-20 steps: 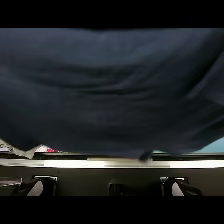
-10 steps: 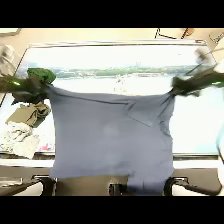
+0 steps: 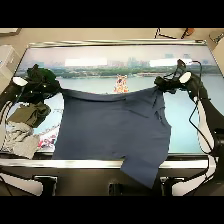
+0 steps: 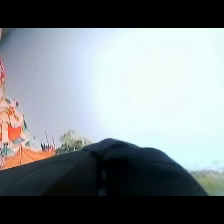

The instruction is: Fold the clothes and pants, and hang the long-sleeved shirts on hangers.

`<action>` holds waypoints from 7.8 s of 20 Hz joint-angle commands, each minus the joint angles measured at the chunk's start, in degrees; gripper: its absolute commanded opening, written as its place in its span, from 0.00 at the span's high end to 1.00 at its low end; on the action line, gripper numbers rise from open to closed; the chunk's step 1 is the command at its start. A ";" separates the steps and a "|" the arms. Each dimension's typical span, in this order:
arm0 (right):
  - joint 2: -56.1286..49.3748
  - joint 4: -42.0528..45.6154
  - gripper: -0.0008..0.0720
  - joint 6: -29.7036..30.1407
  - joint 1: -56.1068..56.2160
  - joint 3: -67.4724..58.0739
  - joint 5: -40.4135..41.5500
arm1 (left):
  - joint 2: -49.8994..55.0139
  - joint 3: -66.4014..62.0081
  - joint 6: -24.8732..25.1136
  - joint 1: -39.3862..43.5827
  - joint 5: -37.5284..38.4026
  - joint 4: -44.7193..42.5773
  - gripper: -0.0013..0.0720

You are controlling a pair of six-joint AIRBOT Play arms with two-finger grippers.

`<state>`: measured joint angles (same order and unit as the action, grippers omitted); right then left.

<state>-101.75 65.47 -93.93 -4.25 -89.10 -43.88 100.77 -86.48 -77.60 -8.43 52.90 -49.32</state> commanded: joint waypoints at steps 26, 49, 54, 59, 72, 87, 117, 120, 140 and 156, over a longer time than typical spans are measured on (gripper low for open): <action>-0.44 13.07 0.93 -5.77 -4.44 1.86 -51.69 | 5.73 -2.14 -0.39 -2.64 42.23 -11.72 0.95; 27.54 17.57 0.18 0.42 -14.95 29.97 -48.70 | -22.43 42.27 9.53 -13.55 31.98 -14.08 0.40; 29.14 17.29 0.18 1.01 -14.95 32.35 -49.68 | -25.00 49.86 10.36 -14.64 27.26 -14.67 0.39; 29.16 16.59 0.18 0.96 -14.95 32.35 -49.70 | -24.81 50.90 9.09 -11.39 24.76 -13.07 0.40; 34.32 6.69 0.15 5.77 -14.95 58.62 -37.07 | -25.83 51.58 5.14 -7.56 21.42 -12.81 0.95; 36.72 -0.31 0.93 9.31 -14.95 49.53 -38.25 | -27.96 43.74 5.18 -7.54 27.74 -11.76 0.95; -2.73 -5.44 0.02 6.40 -24.52 -3.98 -46.58 | -0.35 -6.62 -4.52 -11.45 40.54 -2.89 0.07; -4.61 -5.22 0.01 8.35 -27.74 -1.95 -45.88 | -5.57 -6.62 -4.57 -11.02 40.52 -2.84 0.07; -13.09 -12.26 0.61 20.17 -10.49 -1.01 -48.17 | -11.82 -6.62 -9.84 5.22 40.28 -2.69 0.07; 18.18 -9.01 0.93 -3.37 -9.01 -1.01 -51.06 | 6.58 2.51 -6.29 39.63 -7.06 19.56 0.84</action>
<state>-88.58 56.38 -93.54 -13.32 -90.04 -93.19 101.93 -84.53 -84.97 24.75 57.32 -42.81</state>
